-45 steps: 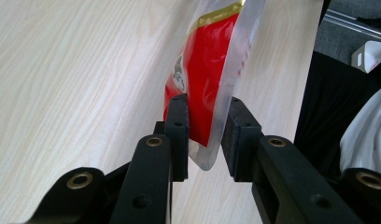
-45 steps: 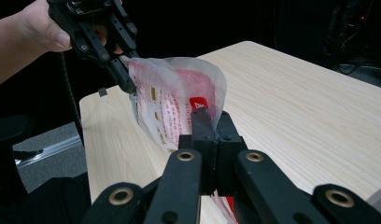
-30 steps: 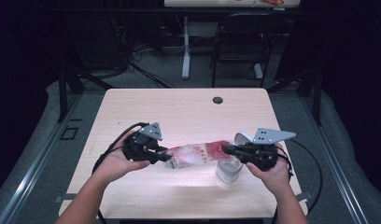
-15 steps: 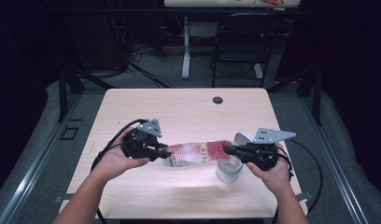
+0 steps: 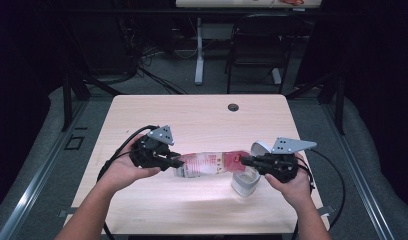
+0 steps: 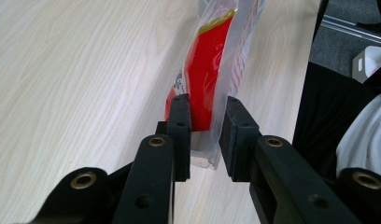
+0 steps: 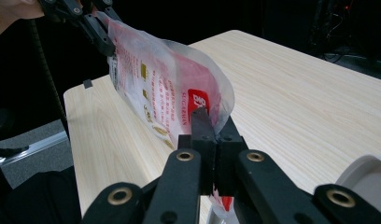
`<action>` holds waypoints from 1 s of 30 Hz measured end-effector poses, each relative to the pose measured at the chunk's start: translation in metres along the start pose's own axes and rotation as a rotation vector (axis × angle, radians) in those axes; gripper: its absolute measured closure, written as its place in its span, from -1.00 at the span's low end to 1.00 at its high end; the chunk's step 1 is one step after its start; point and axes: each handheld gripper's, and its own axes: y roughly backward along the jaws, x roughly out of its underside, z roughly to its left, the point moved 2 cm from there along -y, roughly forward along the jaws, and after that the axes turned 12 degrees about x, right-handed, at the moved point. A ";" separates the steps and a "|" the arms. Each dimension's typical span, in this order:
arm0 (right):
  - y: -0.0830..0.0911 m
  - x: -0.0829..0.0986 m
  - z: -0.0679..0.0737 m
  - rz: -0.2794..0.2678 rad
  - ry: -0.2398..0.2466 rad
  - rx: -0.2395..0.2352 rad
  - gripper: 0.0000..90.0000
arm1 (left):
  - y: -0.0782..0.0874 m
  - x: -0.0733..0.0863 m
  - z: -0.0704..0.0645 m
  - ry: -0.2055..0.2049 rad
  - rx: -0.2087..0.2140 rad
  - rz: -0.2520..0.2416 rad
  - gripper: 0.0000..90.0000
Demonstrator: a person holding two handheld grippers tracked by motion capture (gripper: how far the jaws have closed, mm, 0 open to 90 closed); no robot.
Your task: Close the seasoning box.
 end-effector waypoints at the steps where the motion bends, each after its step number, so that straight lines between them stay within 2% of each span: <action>1: 0.000 0.000 -0.001 0.000 0.000 0.002 0.99 | 0.000 -0.001 0.000 0.003 0.002 -0.006 0.68; 11: 0.001 0.002 -0.004 -0.003 -0.013 -0.002 0.99 | 0.002 -0.005 0.000 -0.002 0.003 -0.008 0.69; 30: 0.003 0.003 -0.006 0.000 -0.023 0.002 0.99 | 0.004 -0.015 0.001 -0.011 -0.005 0.026 0.74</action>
